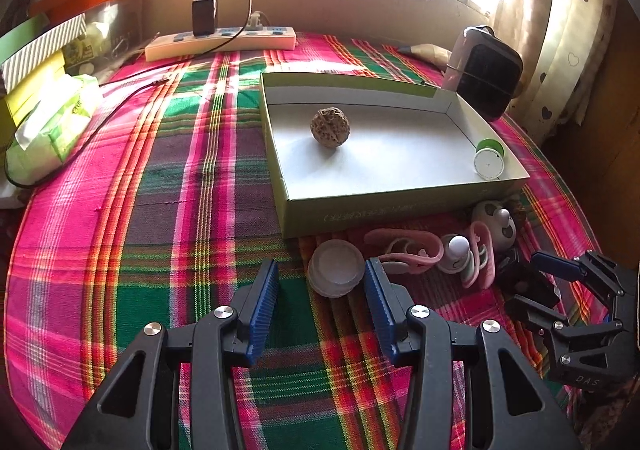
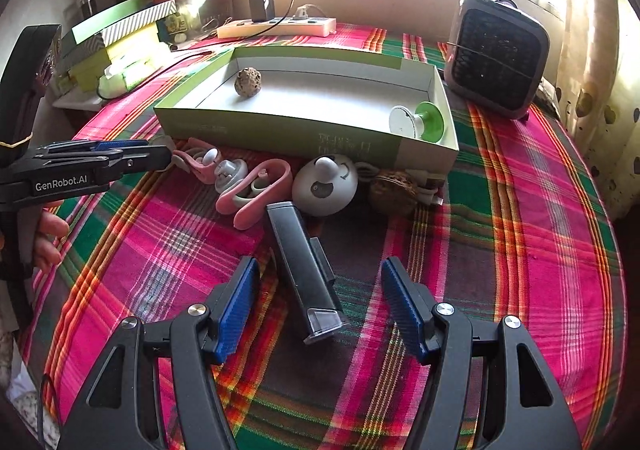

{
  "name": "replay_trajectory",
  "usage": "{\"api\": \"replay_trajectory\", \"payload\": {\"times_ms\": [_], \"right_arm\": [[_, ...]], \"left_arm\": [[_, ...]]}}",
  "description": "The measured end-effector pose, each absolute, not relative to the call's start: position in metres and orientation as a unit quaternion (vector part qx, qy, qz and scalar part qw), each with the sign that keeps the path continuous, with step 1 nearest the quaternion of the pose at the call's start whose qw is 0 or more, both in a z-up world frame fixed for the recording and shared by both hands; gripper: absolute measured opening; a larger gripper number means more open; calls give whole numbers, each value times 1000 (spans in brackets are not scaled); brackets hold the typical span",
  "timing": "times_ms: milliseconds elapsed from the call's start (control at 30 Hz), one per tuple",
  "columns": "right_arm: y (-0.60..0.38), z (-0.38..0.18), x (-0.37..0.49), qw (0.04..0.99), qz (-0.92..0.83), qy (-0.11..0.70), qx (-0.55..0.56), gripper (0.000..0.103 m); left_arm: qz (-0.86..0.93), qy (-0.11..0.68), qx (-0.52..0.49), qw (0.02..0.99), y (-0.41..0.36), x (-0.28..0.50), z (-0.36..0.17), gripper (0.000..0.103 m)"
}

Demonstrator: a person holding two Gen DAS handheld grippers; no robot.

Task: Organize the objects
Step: 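Close the right tool on the black flashlight while the left tool grasps the white jar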

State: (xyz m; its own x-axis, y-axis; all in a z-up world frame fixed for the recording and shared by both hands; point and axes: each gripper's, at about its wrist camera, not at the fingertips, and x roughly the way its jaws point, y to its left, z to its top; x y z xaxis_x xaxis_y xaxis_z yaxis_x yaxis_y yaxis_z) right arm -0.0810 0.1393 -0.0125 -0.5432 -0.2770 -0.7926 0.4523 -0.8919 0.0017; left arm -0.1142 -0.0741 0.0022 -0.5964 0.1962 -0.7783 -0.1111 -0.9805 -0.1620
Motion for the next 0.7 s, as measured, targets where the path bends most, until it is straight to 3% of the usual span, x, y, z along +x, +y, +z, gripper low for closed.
{"api": "replay_trajectory", "payload": {"times_ms": [100,400,533,700], "right_arm": [[141,-12,-81,207,-873,103,429,63],[142,-11,-81,212,-874,106,425,41],[142,-11,-81,215,-874,105,423,37],[143,-11,-82,217,-874,105,422,28]], "left_arm": [[892,-46,-441,84,-74,-116,2,43],[895,-30,-440,72,-70,-120,2,43],[895,-24,-440,68,-67,-120,2,42],[896,-23,-440,61,-68,-120,1,33]]}}
